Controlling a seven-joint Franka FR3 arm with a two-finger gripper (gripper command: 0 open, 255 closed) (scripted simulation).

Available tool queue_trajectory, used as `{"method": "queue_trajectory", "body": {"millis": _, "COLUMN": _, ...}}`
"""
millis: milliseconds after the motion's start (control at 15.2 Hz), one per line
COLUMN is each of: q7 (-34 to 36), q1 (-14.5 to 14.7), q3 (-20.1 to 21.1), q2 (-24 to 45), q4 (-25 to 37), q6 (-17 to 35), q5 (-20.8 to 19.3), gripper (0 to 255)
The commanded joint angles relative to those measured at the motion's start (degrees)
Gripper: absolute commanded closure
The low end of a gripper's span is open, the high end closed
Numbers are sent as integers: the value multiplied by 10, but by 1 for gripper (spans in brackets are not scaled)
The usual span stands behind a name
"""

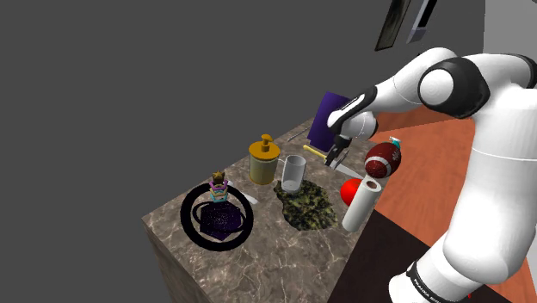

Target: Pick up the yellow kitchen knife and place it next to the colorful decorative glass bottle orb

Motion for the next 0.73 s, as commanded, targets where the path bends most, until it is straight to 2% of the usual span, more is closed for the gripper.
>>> {"method": "queue_trajectory", "body": {"millis": 0, "q7": -8, "q1": -5, "q3": 6, "q2": 12, "q4": 1, "q6": 10, "q5": 10, "gripper": 0}}
{"method": "queue_trajectory", "body": {"millis": 594, "q7": -14, "q1": -8, "q3": 12, "q2": 23, "q4": 4, "q6": 18, "q5": 18, "gripper": 0}}
{"method": "queue_trajectory", "body": {"millis": 660, "q7": -14, "q1": -8, "q3": 12, "q2": 23, "q4": 4, "q6": 18, "q5": 18, "gripper": 255}}
